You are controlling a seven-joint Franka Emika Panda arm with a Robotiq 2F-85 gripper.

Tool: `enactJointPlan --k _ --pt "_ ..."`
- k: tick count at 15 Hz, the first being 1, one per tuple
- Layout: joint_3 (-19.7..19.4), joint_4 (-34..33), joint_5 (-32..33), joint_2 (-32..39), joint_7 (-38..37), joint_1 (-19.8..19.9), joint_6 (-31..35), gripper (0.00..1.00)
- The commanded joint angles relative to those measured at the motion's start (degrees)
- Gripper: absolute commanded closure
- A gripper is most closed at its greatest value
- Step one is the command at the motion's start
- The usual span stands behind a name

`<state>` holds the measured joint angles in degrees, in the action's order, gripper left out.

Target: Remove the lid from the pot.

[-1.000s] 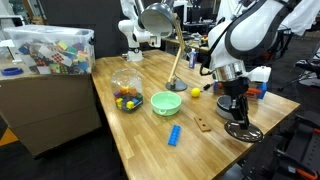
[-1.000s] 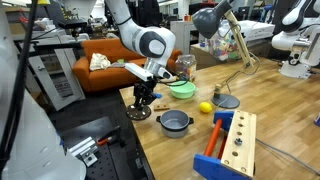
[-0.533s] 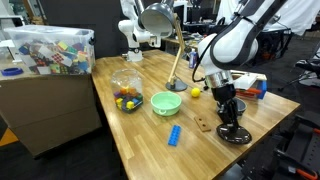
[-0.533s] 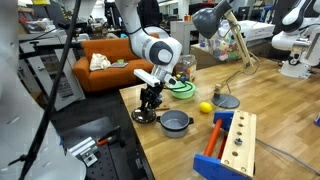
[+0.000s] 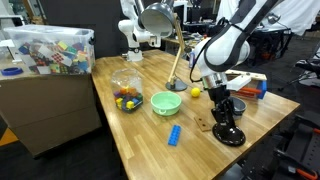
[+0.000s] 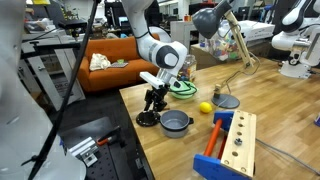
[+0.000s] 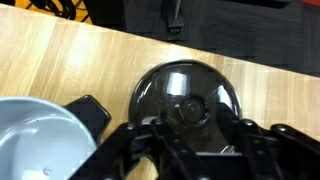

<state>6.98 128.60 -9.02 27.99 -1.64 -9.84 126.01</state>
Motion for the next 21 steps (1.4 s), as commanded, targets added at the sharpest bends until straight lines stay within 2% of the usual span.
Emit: enactJointPlan --k 1,3,4,10,15,16,18,21 --pt "-0.05 0.80 0.04 -2.91 -0.58 1.27 -1.53 0.15" --pt "0.18 2.52 -1.16 -6.19 0.35 2.29 -1.52 0.02" --pt "0.37 3.44 -2.06 -8.20 0.88 2.90 -1.99 0.00" --pt "-0.23 9.63 -8.83 -23.18 7.87 5.44 -10.85 0.00" --pt "-3.58 17.85 -9.30 -35.72 9.91 6.74 -12.35 0.00" --pt "-3.17 14.42 -8.31 -31.54 8.51 5.91 -12.38 0.00" --pt "-4.07 17.07 -8.27 -34.86 8.81 6.21 -12.47 0.00" --pt "-3.99 17.56 -8.27 -35.44 8.80 6.12 -12.44 0.00"
